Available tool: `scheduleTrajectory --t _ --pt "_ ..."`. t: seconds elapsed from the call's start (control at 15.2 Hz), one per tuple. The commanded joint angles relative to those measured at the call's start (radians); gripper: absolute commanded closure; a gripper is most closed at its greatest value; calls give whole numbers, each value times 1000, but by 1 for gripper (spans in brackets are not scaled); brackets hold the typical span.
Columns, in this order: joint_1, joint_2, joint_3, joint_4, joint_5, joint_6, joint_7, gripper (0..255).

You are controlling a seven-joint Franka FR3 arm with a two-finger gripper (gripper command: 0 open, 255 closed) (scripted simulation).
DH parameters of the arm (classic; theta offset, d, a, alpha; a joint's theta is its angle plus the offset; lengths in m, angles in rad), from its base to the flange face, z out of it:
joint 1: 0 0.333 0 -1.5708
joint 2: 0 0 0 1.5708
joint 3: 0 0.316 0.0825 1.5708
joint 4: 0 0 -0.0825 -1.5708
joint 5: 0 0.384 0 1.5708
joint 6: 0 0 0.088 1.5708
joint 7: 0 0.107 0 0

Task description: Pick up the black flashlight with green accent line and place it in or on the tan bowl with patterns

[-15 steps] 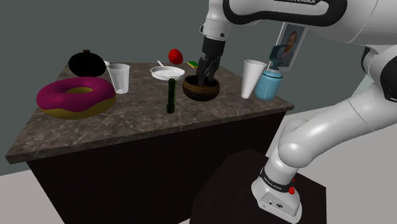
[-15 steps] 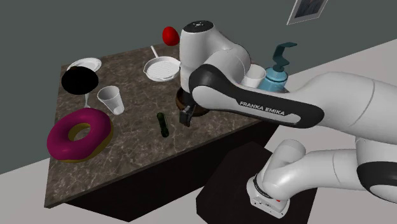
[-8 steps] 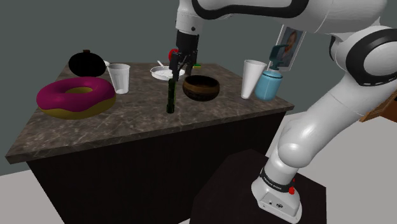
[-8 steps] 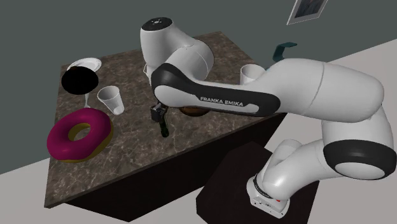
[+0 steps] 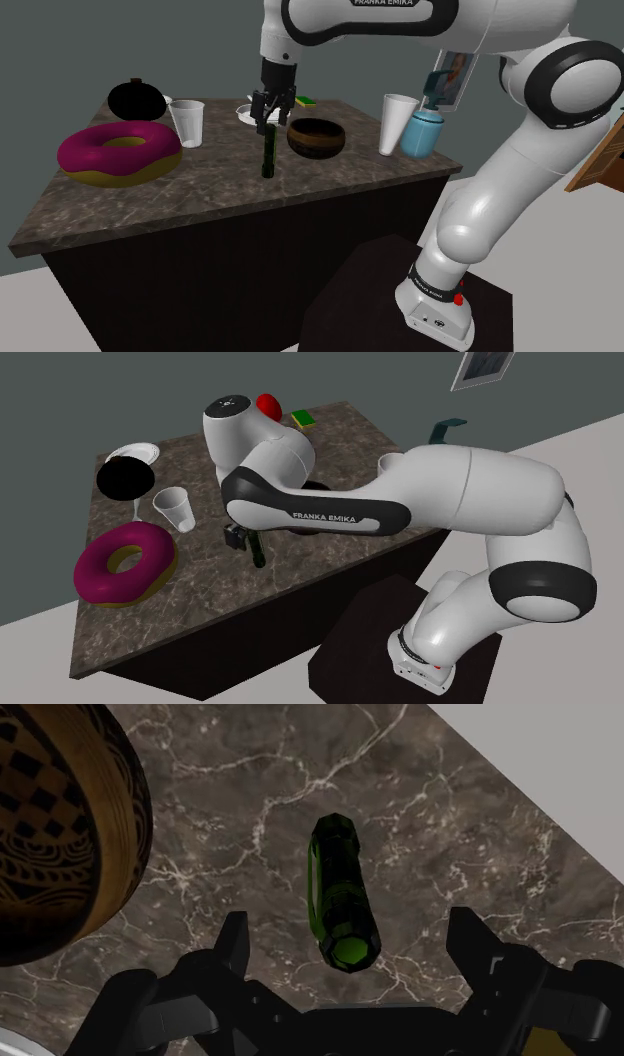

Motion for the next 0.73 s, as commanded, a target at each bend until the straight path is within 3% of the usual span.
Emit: scheduleTrajectory --t 0.0,0.53,0.59,0.66 --pt "0 1 1 -28 0 29 0 0" --pt "1 1 1 -35 0 36 0 0" --pt "1 1 1 -35 0 36 0 255" --pt "1 1 1 -35 0 36 0 255"
